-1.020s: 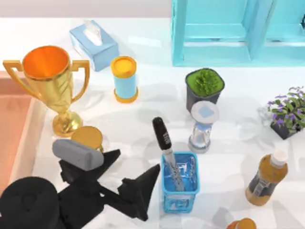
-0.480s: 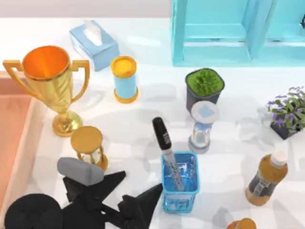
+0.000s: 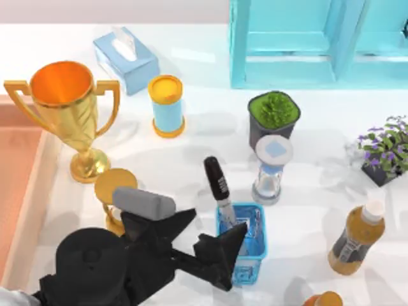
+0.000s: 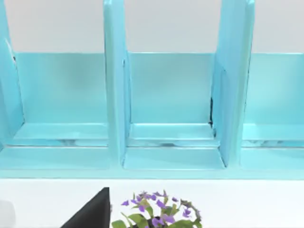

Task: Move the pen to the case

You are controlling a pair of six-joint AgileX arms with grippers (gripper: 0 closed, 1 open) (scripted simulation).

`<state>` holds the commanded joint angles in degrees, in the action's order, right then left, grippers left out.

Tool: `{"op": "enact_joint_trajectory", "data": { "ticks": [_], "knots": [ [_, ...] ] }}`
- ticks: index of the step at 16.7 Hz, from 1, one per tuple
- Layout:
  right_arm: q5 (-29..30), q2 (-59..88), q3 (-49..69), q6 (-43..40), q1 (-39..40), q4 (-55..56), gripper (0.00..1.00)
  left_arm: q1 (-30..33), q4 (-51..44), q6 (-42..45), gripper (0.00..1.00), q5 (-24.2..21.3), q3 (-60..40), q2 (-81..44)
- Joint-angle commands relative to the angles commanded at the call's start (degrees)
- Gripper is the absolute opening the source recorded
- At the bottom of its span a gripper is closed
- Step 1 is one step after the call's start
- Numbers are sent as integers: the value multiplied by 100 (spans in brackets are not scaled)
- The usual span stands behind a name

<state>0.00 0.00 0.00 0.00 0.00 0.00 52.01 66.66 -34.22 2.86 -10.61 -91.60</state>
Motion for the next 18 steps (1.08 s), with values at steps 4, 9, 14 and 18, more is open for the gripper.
{"op": "enact_joint_trajectory", "data": {
  "ticks": [4,9,14,18],
  "knots": [
    [0,0,0,0,0,0,100,-46,373,16,100,-57,-672,-1036],
    [0,0,0,0,0,0,100,-61,734,25,100,-89,-1046,-1787],
    [0,0,0,0,0,0,100,-60,738,24,92,-89,-1049,-1795],
    [0,0,0,0,0,0,100,-60,738,24,62,-89,-1049,-1795]
  ]
}}
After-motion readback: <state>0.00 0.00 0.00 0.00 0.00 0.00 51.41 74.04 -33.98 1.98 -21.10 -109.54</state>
